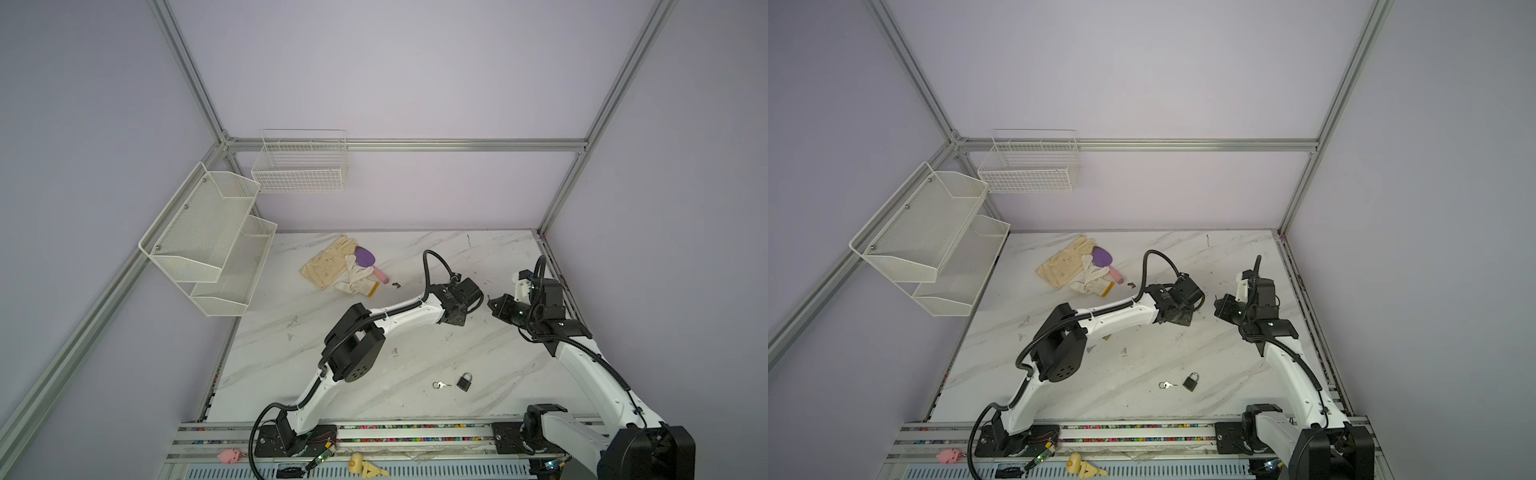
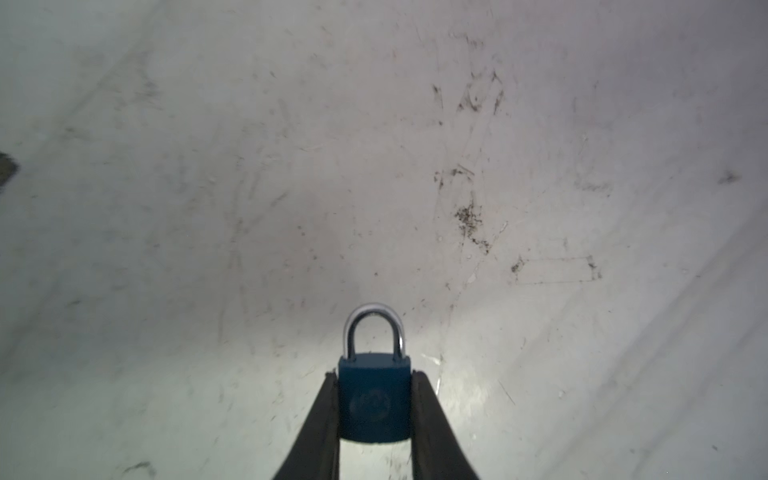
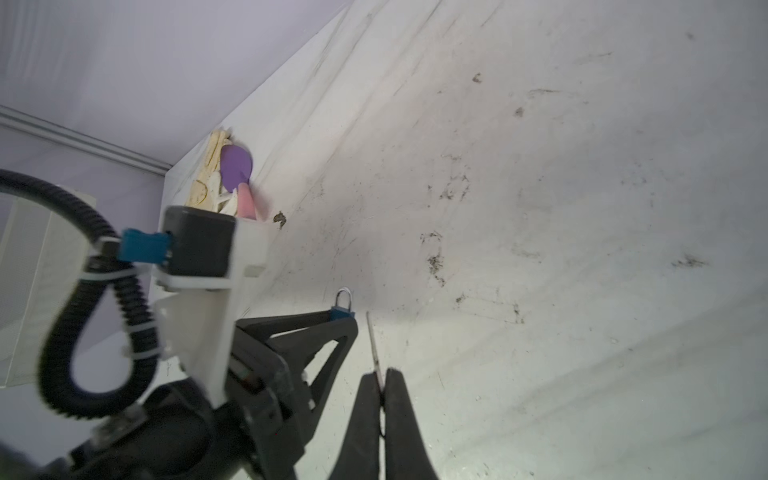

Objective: Unlock with the key
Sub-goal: 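Lift the blue padlock with the left gripper while the right gripper brings the key, then push the key tip into the padlock's keyhole with the right gripper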

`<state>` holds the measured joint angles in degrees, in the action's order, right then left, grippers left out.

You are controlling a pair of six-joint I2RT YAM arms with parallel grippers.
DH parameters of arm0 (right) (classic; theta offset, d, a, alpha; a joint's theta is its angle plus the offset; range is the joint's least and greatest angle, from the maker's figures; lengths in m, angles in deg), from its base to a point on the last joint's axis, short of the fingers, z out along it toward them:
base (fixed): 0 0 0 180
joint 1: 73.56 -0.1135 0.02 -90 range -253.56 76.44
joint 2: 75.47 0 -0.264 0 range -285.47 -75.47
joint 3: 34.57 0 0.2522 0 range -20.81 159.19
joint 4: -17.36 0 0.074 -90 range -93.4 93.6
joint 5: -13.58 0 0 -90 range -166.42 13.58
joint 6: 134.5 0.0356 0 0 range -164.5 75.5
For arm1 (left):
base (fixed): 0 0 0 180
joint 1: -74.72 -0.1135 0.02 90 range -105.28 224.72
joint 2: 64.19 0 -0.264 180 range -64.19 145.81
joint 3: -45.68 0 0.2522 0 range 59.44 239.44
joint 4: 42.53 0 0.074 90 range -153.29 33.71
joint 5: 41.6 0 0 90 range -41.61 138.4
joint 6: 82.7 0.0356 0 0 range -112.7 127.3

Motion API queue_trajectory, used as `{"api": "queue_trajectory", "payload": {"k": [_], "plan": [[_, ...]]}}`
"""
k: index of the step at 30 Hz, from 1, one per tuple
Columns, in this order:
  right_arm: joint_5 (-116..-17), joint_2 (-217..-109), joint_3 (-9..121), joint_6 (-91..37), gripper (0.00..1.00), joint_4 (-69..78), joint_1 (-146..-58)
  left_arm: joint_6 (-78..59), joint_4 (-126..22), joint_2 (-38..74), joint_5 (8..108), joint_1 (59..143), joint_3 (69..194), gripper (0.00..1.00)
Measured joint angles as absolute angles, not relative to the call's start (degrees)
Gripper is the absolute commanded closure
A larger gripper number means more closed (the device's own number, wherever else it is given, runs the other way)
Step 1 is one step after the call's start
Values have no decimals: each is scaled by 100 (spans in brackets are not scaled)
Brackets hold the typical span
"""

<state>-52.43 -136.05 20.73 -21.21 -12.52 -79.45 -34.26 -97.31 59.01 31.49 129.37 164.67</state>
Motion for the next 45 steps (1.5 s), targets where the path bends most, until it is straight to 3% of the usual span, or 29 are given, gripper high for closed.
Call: {"api": "queue_trajectory", "payload": {"k": [7,14,17,21,32,45], "plan": [[-5678,-14066,2470,-2038,100,-1056,-9484,-4632,-8384,3302,3131,12273,14384,97],[-6087,-14324,2494,-1782,100,-765,-10406,-5524,-7726,2611,3149,12098,13403,100],[-6635,-14588,2510,-1529,100,-122,-11368,-6285,-7152,1689,3164,11956,12008,100],[-7015,-14953,2551,-1304,100,485,-12360,-7056,-7025,838,3059,11706,11335,100],[-7464,-15441,2803,-1083,100,1150,-12585,-7823,-6745,646,3075,11630,11016,100],[-6983,-15594,3207,-1443,100,802,-12533,-7448,-6673,779,3534,11534,11018,100]]}}
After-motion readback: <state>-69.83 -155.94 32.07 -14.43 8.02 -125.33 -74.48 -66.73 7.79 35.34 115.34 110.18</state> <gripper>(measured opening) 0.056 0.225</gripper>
